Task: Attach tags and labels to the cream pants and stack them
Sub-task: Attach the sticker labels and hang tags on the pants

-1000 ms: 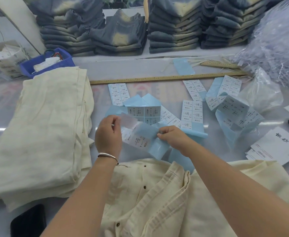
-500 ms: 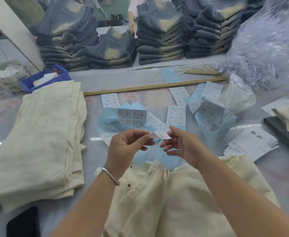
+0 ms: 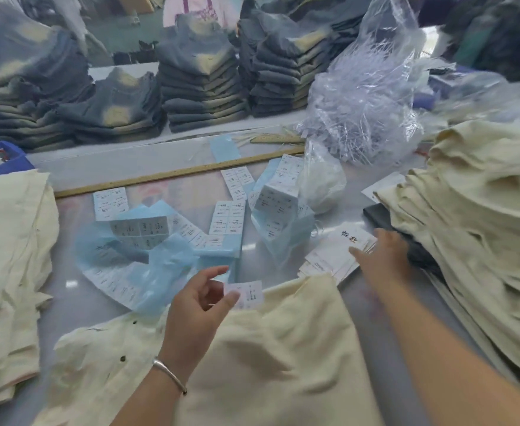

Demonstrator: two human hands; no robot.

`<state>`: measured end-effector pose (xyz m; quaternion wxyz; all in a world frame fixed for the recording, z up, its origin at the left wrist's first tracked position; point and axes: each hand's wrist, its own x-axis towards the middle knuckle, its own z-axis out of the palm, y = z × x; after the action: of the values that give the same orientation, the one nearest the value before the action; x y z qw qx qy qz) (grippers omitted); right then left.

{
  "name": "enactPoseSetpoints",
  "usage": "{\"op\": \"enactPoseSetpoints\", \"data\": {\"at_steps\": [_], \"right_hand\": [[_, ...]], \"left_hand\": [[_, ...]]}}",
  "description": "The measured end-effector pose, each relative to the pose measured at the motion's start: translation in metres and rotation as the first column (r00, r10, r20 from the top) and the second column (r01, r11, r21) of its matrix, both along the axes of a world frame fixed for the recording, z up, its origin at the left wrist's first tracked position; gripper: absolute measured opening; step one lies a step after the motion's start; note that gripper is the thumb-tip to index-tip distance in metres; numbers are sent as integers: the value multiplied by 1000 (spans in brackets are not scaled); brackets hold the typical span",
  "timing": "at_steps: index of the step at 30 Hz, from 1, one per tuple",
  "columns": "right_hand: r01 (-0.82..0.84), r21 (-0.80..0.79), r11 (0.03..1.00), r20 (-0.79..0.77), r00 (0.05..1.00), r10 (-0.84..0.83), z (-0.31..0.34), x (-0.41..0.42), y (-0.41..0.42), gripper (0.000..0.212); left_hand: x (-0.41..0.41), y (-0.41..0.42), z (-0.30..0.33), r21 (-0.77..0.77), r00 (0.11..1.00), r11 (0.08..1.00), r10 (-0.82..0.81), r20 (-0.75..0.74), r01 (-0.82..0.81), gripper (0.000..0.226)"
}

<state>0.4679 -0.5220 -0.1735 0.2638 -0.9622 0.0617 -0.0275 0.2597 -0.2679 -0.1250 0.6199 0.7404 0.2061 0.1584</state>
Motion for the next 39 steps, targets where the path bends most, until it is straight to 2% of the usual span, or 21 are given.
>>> {"op": "enactPoseSetpoints", "data": {"at_steps": [2, 5, 12, 16, 27, 33, 37, 39], "right_hand": [[-124, -183, 975, -133, 986, 100, -4, 14, -2, 91], [-229, -274, 934, -188, 965, 182, -10, 28, -3, 103], [-254, -212, 944, -273, 943, 192, -5, 50, -3, 90], [-259, -230, 938, -242, 949, 202, -5, 50, -3, 91], [-326, -243, 914, -201, 938, 282, -3, 41, -5, 81], [-363, -298, 883, -119, 932, 343, -3, 37, -4, 79], [-312, -145, 939, 54, 945, 322, -8, 35, -4, 65], [-289, -130, 948, 20, 955, 294, -10, 35, -4, 66]], "left_hand": [[5, -9, -3, -3, 1000, 1000, -11, -23, 11, 43], [14, -19, -5, -11, 999, 1000, -13, -35, 13, 45], [30, -35, -6, 56, 996, 998, -7, -84, 12, 41], [36, -42, -6, 94, 996, 995, -19, -86, 27, 39], [32, -42, -9, 73, 994, 997, -6, -109, 14, 35], [27, -40, -9, 99, 993, 995, 11, -121, 1, 33], [23, -38, -11, 93, 992, 996, 20, -127, -8, 33], [21, -38, -12, 88, 992, 996, 29, -127, -18, 34]]}}
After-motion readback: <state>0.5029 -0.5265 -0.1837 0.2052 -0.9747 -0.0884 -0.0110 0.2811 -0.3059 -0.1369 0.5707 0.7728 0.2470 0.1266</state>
